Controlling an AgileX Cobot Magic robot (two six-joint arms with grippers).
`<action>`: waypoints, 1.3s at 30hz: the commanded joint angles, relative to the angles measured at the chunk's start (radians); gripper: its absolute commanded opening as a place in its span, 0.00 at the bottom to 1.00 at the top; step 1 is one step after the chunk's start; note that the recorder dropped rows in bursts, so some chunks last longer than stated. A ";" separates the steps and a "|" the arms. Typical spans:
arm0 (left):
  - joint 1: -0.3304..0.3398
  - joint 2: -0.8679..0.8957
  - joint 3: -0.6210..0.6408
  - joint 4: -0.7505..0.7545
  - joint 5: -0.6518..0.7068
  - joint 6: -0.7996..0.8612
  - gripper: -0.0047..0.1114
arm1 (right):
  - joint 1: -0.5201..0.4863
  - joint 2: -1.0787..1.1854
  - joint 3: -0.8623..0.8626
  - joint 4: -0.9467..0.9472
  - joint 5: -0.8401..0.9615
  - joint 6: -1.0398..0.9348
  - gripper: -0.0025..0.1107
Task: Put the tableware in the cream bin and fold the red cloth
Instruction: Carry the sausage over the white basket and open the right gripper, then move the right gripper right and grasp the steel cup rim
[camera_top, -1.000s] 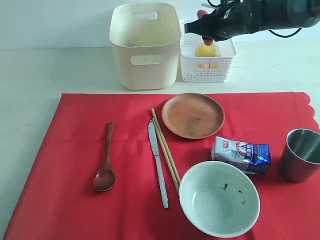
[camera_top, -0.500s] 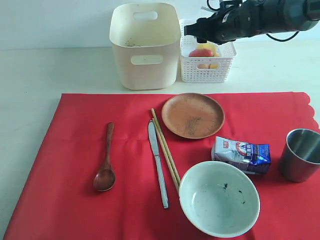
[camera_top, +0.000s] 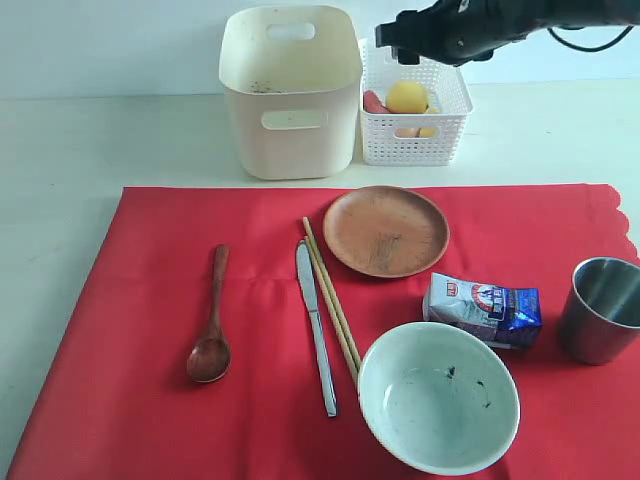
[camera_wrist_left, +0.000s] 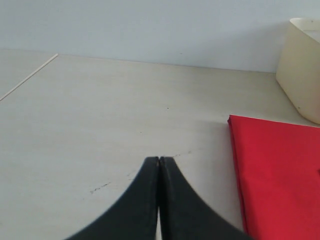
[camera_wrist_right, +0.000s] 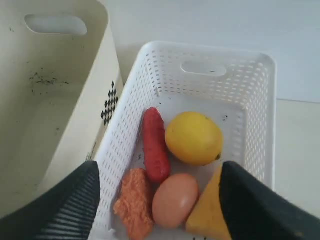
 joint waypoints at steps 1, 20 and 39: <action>0.002 -0.006 -0.001 0.003 -0.004 -0.007 0.05 | -0.002 -0.079 -0.011 0.000 0.120 0.001 0.60; 0.002 -0.006 -0.001 0.003 -0.004 -0.007 0.05 | -0.002 -0.286 -0.009 0.006 0.630 -0.025 0.47; 0.002 -0.006 -0.001 0.003 -0.004 -0.007 0.05 | -0.002 -0.499 0.410 0.202 0.751 -0.349 0.47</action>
